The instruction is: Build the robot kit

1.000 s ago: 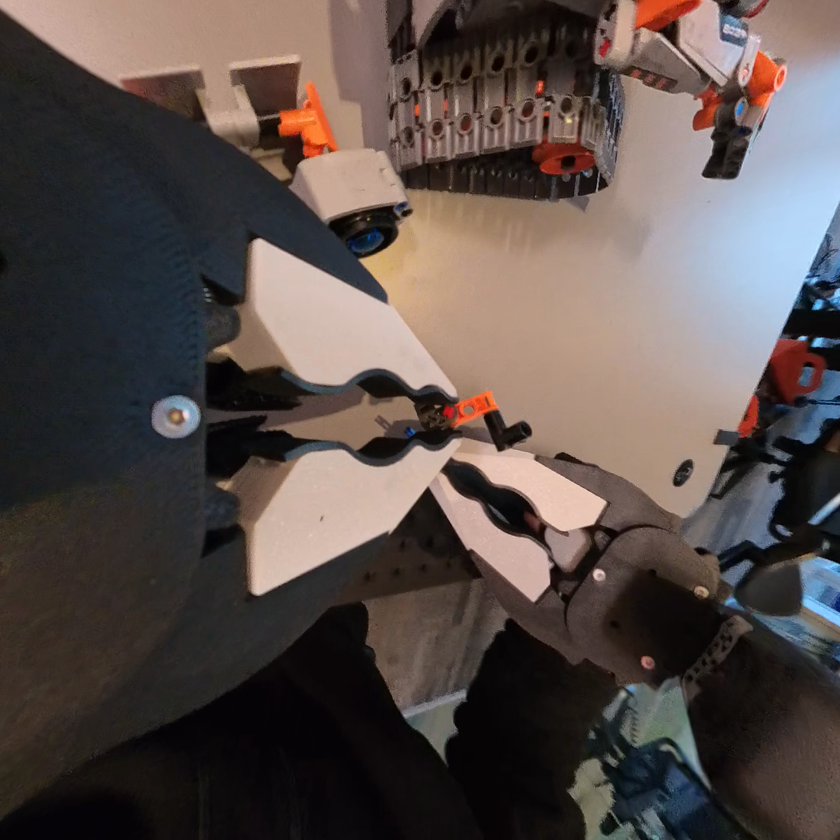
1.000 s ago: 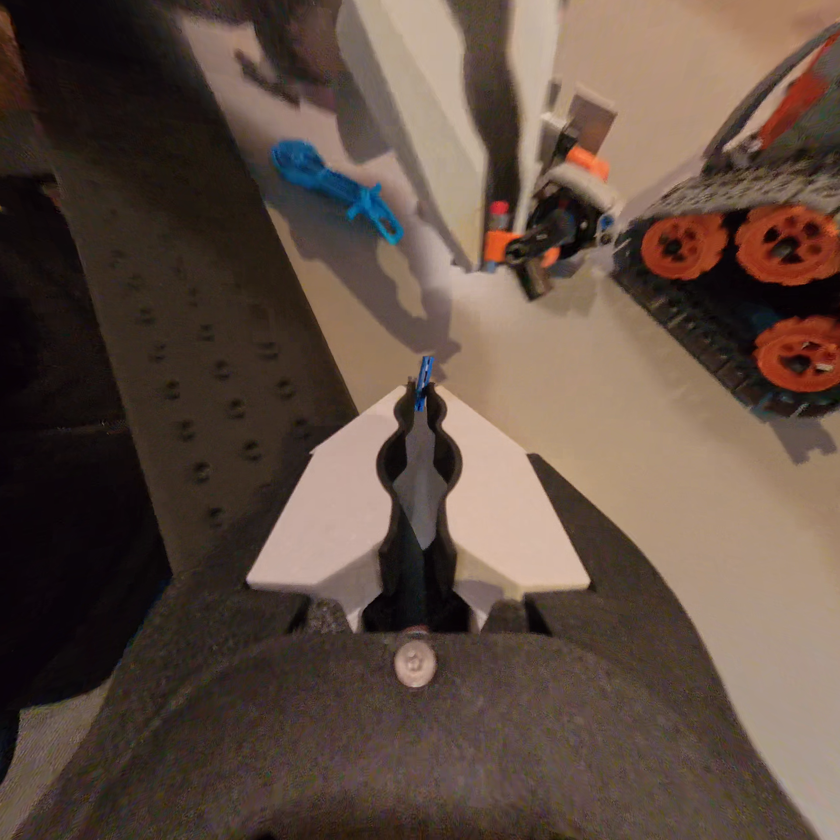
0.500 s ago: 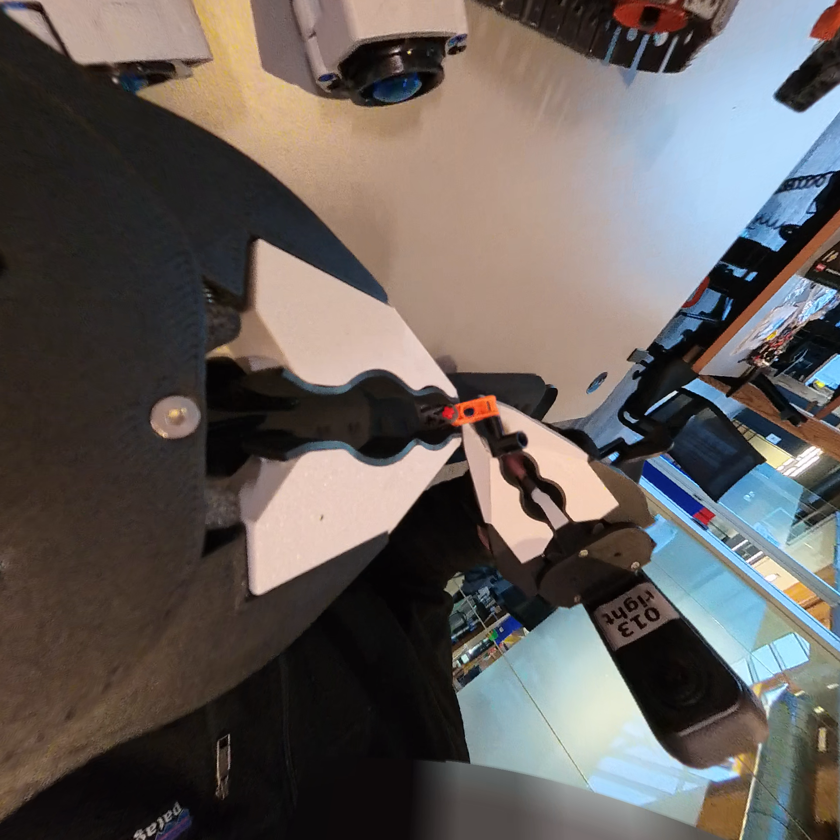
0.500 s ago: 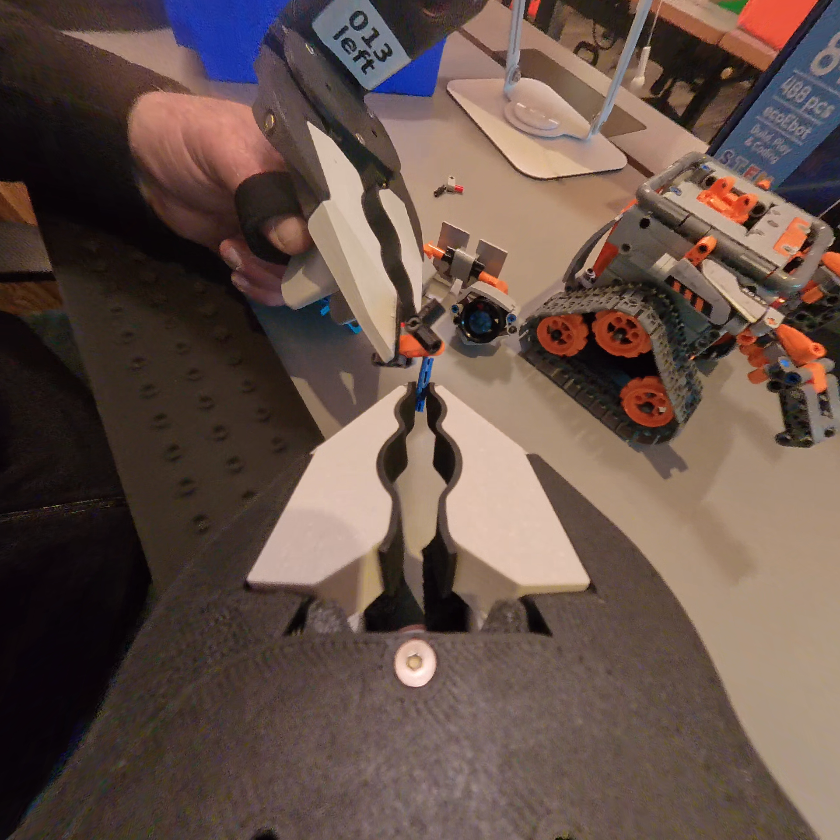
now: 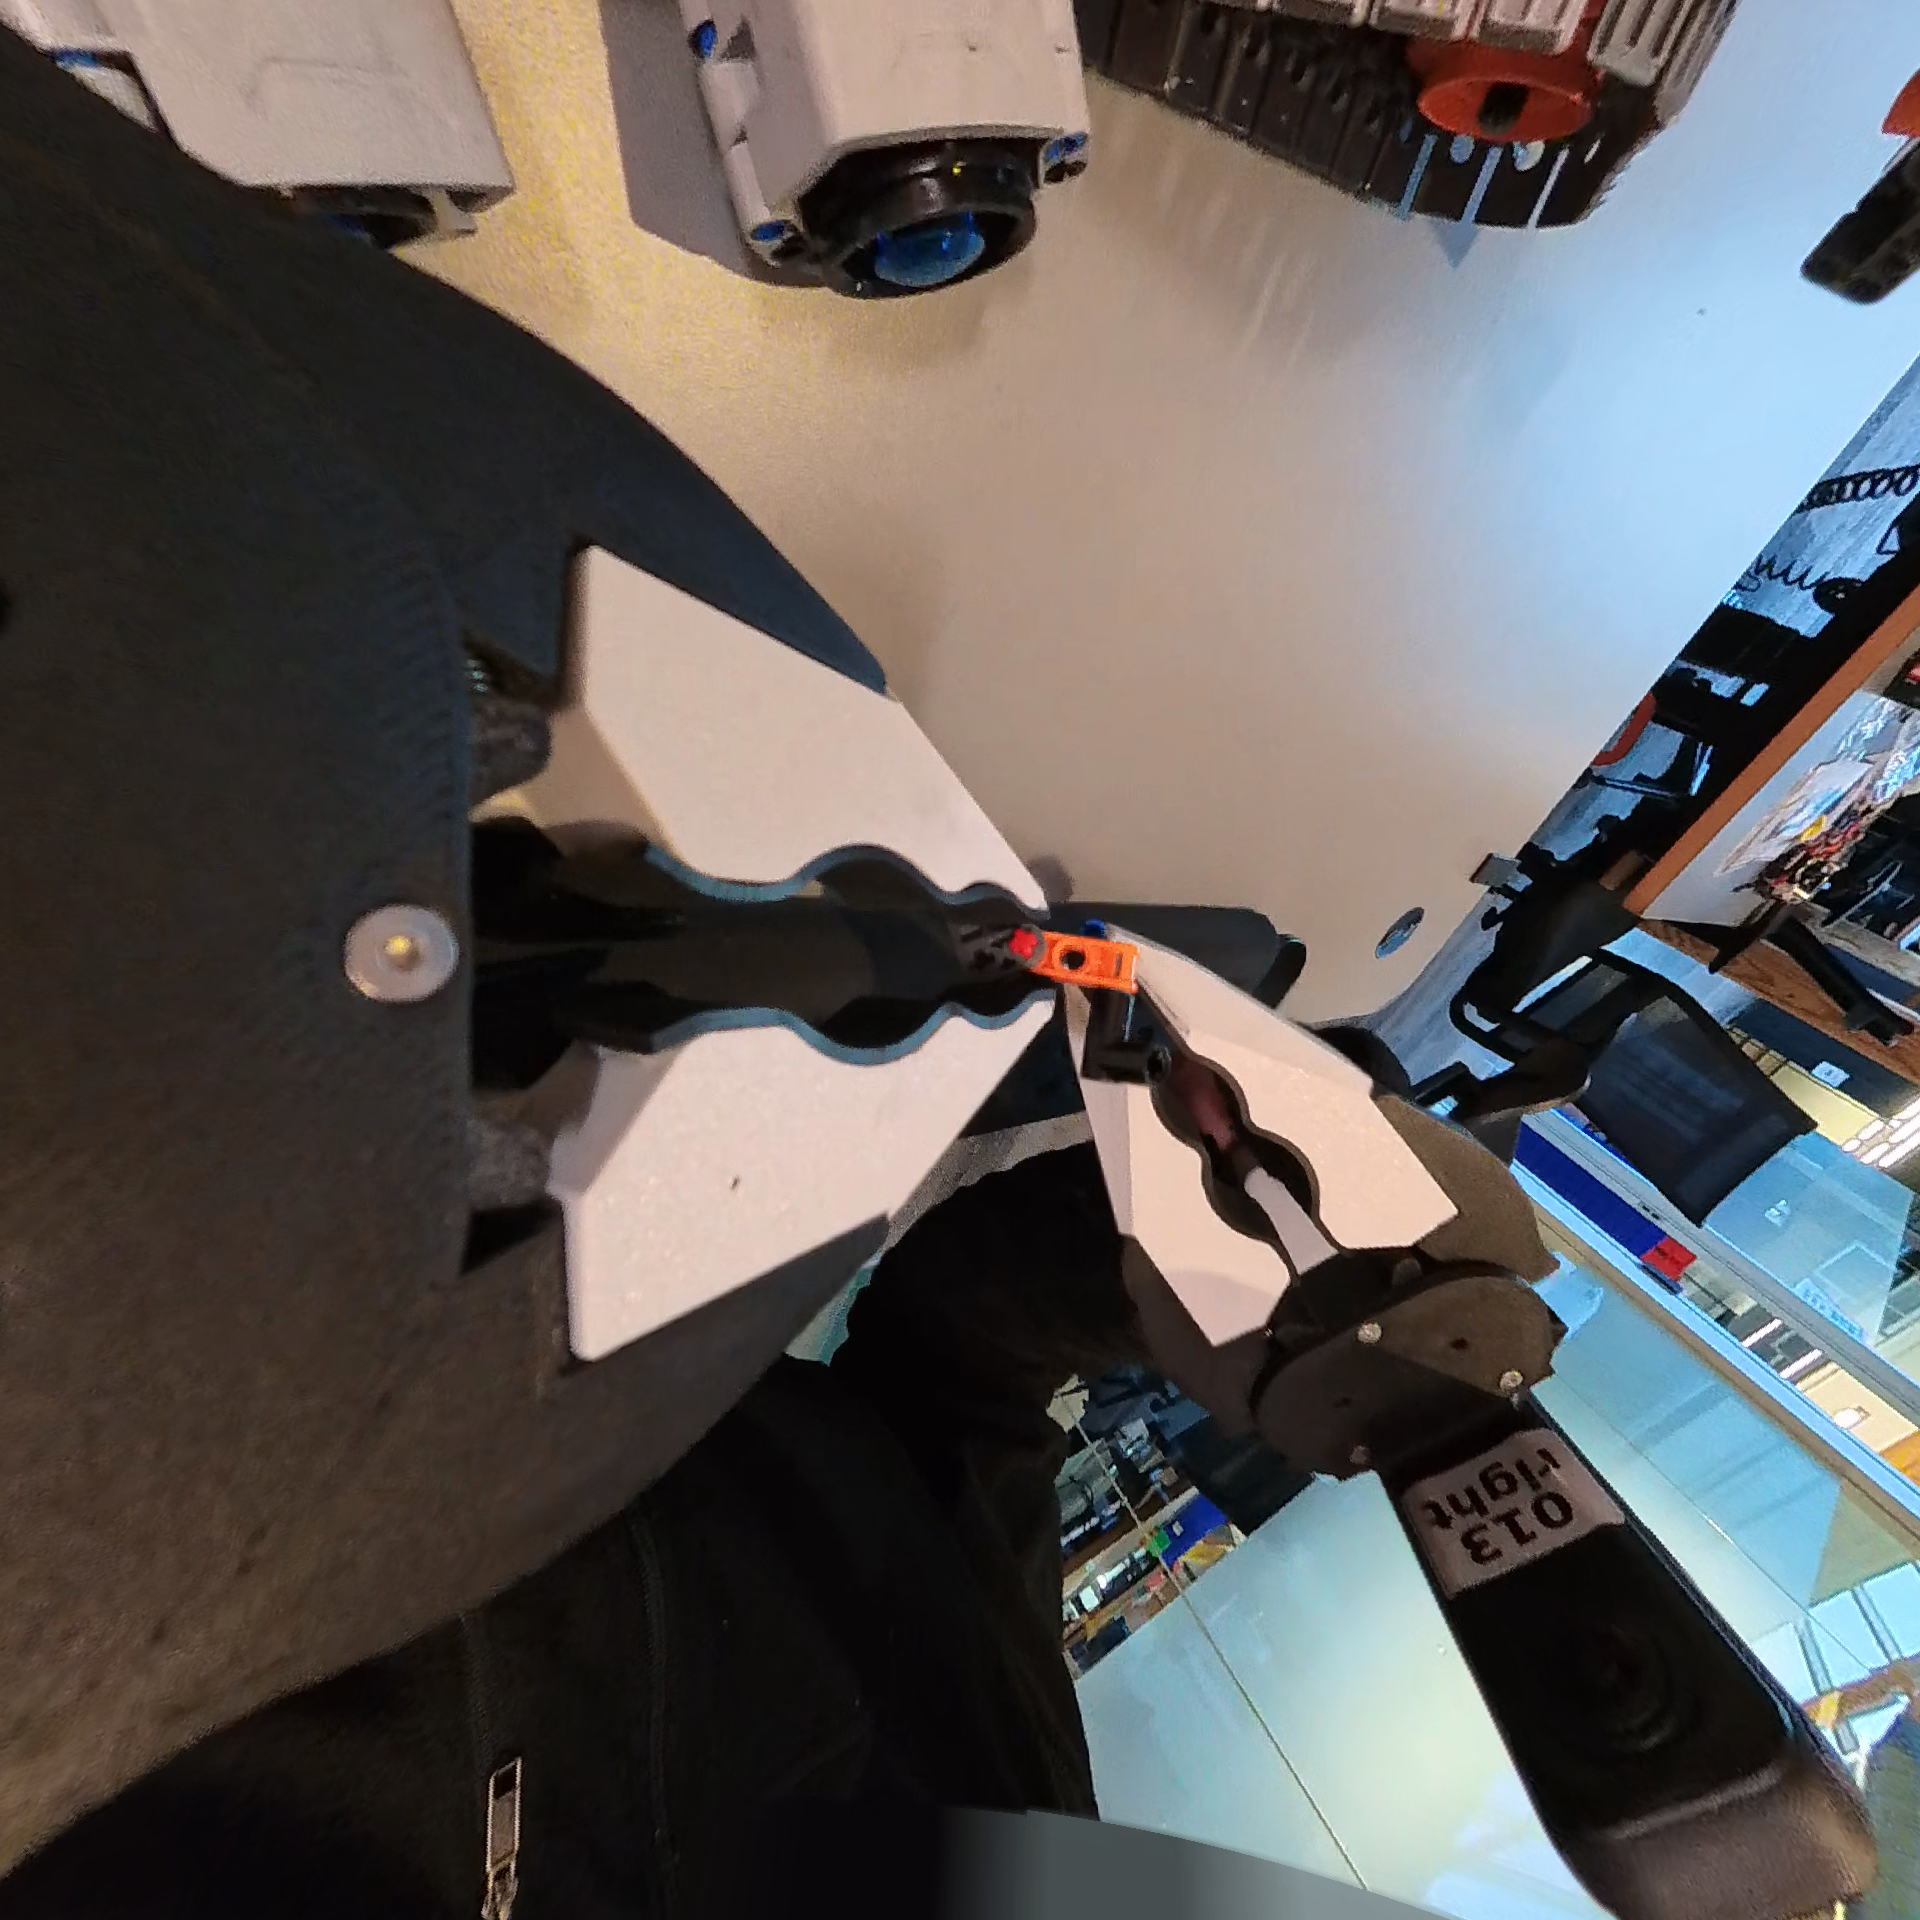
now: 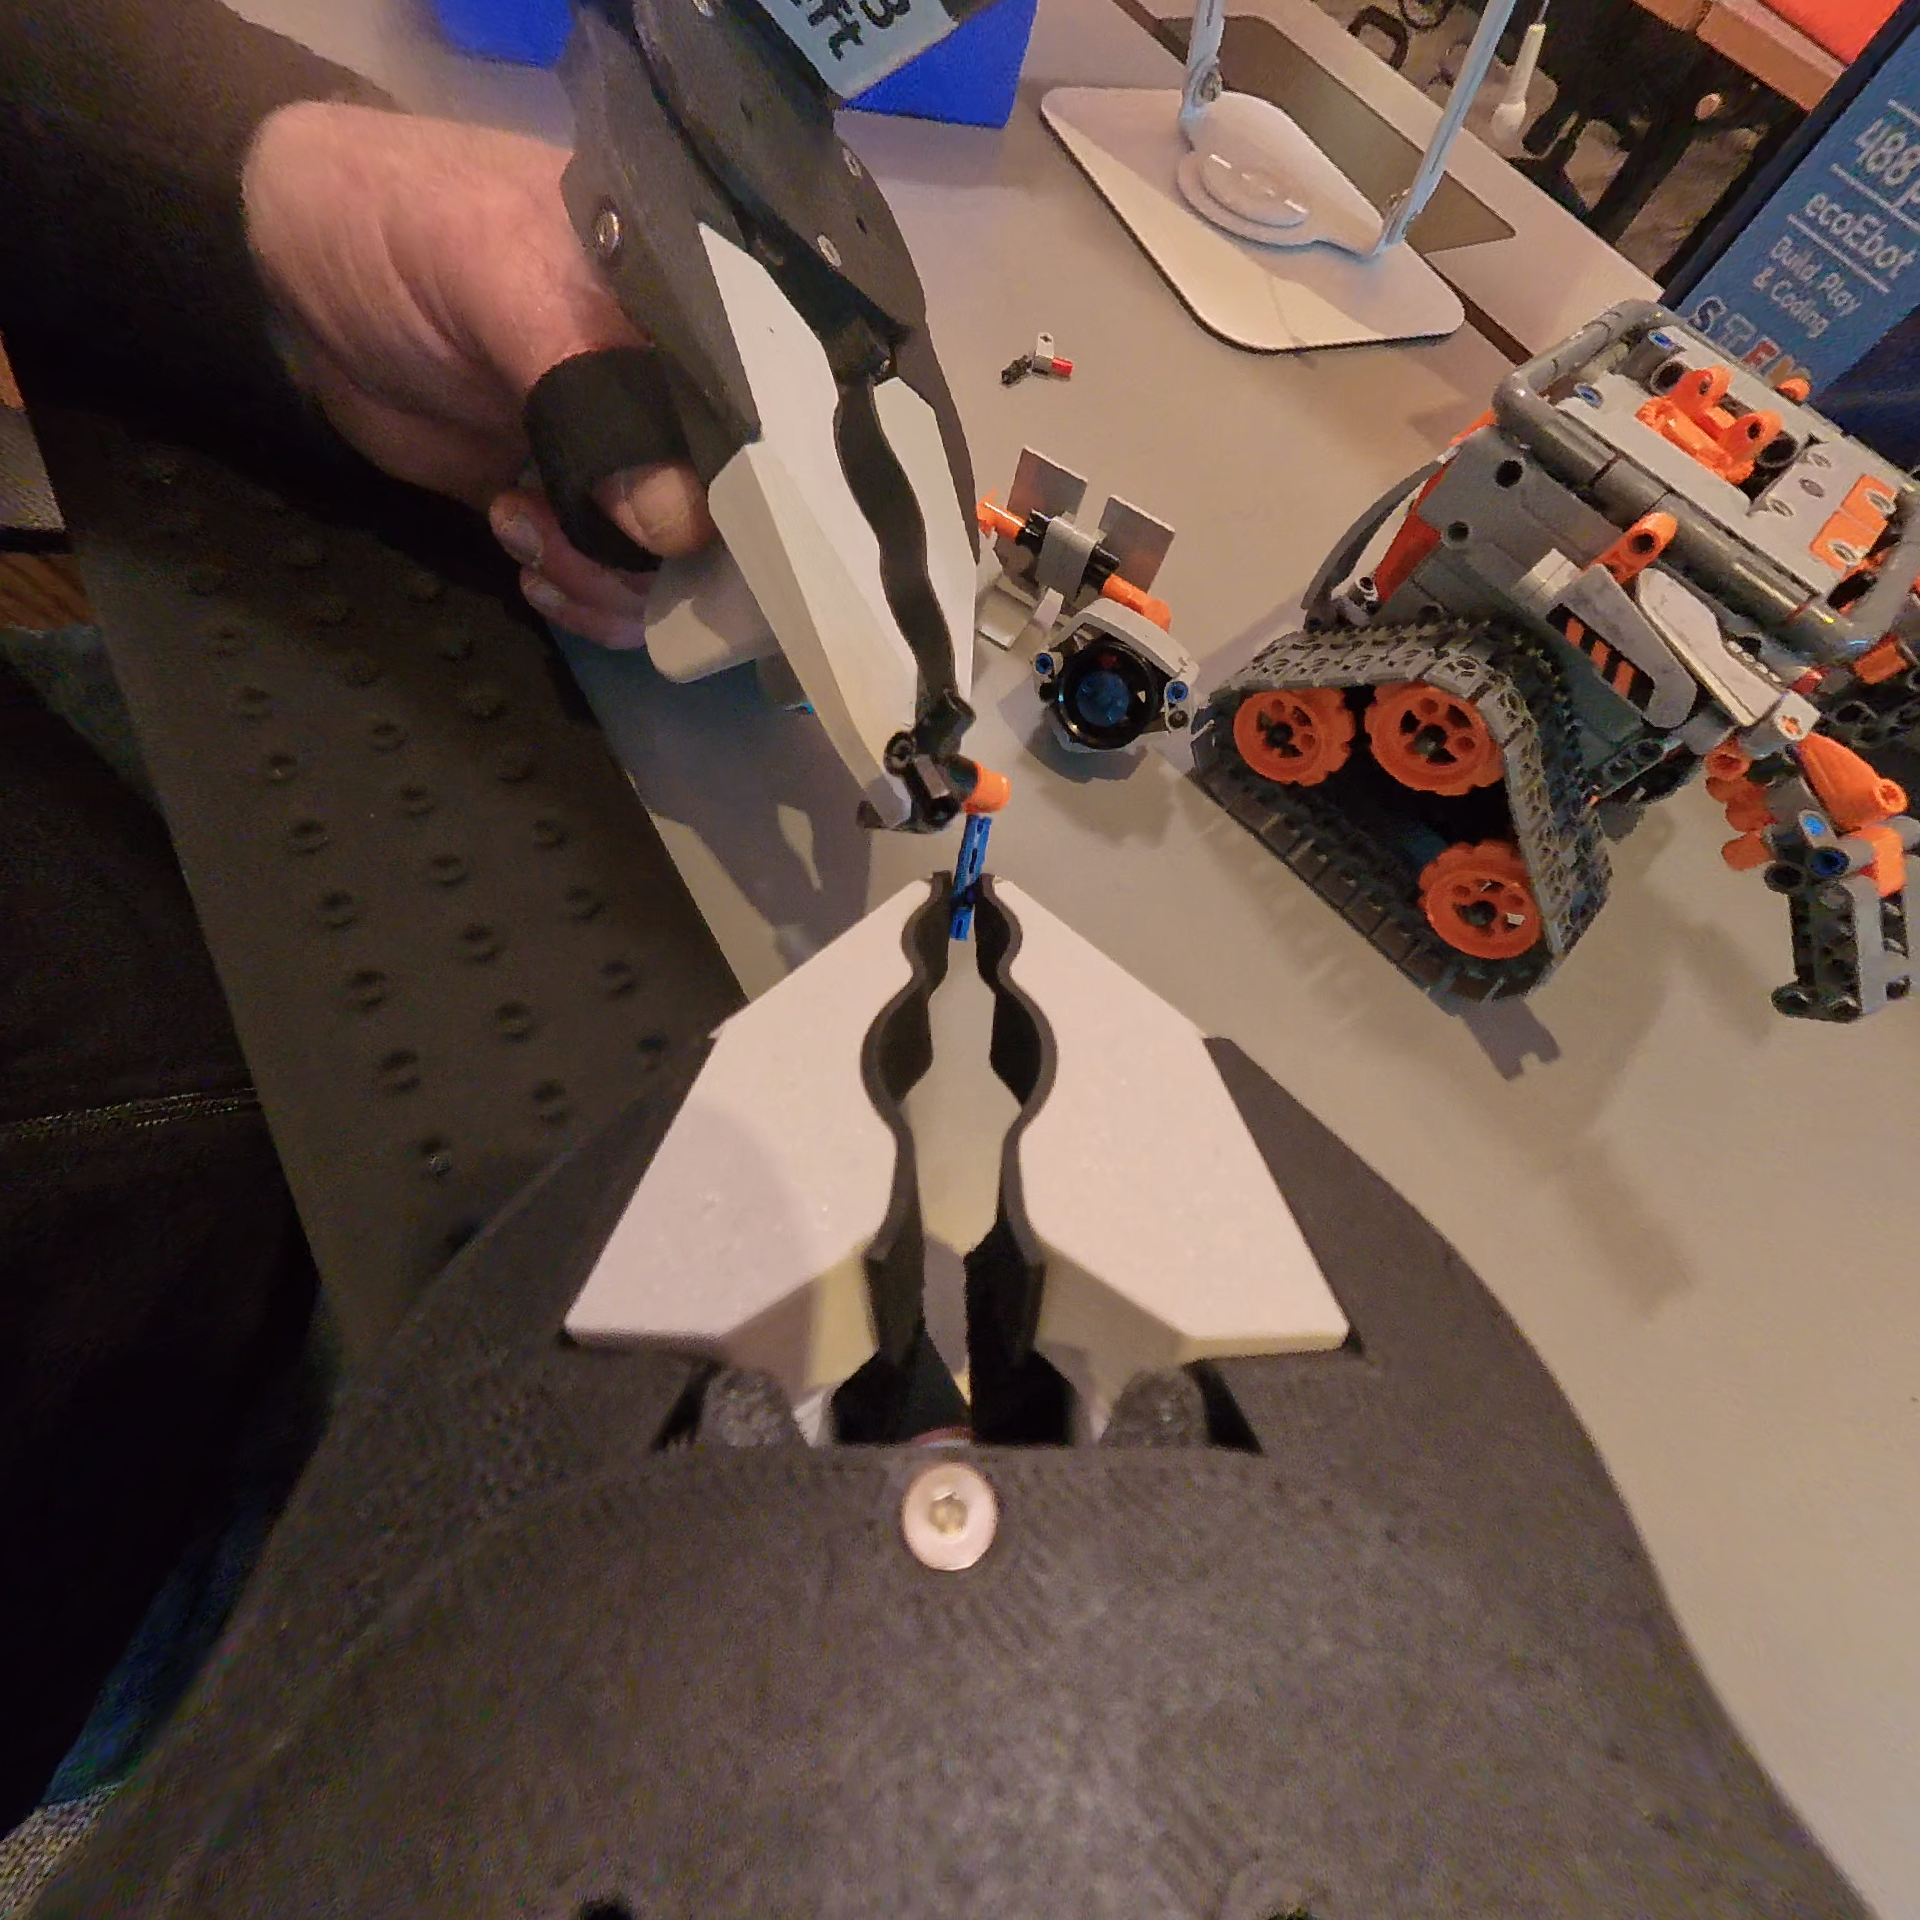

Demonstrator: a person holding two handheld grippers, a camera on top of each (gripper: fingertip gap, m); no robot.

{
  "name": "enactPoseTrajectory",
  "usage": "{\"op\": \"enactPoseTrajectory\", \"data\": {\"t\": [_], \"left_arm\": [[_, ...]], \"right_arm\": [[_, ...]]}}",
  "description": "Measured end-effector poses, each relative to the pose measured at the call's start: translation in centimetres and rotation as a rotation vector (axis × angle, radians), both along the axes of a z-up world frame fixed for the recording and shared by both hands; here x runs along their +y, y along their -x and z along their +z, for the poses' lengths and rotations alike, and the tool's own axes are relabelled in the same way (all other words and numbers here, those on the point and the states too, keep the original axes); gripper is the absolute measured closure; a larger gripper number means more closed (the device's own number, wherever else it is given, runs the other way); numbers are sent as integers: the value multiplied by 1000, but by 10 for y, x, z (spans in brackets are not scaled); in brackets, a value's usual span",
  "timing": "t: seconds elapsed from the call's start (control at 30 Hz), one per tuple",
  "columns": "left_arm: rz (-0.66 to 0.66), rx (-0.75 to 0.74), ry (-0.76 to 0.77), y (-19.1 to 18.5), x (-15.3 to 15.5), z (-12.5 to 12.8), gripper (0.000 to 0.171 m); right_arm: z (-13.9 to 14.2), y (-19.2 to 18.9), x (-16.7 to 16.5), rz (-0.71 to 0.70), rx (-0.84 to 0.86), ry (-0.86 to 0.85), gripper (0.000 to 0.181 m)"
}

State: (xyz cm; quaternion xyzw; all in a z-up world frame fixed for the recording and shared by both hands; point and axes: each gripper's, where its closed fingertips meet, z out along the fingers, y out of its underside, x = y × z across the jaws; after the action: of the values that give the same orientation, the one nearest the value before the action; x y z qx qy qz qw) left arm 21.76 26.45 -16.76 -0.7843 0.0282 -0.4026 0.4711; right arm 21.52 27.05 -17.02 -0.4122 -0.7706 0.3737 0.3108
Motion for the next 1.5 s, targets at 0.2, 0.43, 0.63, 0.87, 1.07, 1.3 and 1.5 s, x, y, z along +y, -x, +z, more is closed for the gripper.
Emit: {"op": "enactPoseTrajectory", "data": {"t": [0.2,0.43,0.63,0.87,1.07,1.3,1.5], "left_arm": [[1,-24,1,1,0,2,163],[1,-36,9,1,1,1,163],[7,-25,10,2,2,0,163],[-2,83,36,4,0,-10,163],[-17,186,79,8,-2,-21,164],[-59,164,92,5,-5,-24,165],[-103,127,90,2,-7,-21,165]], "right_arm": [[2,0,-3,18,-4,15,178],[1,0,-4,26,-14,27,178],[0,1,-4,26,-16,23,179],[-9,2,-6,28,-56,-20,179],[-18,6,-10,64,-78,4,179],[-18,5,-12,137,-33,49,179],[-17,3,-15,212,-11,34,179]]}}
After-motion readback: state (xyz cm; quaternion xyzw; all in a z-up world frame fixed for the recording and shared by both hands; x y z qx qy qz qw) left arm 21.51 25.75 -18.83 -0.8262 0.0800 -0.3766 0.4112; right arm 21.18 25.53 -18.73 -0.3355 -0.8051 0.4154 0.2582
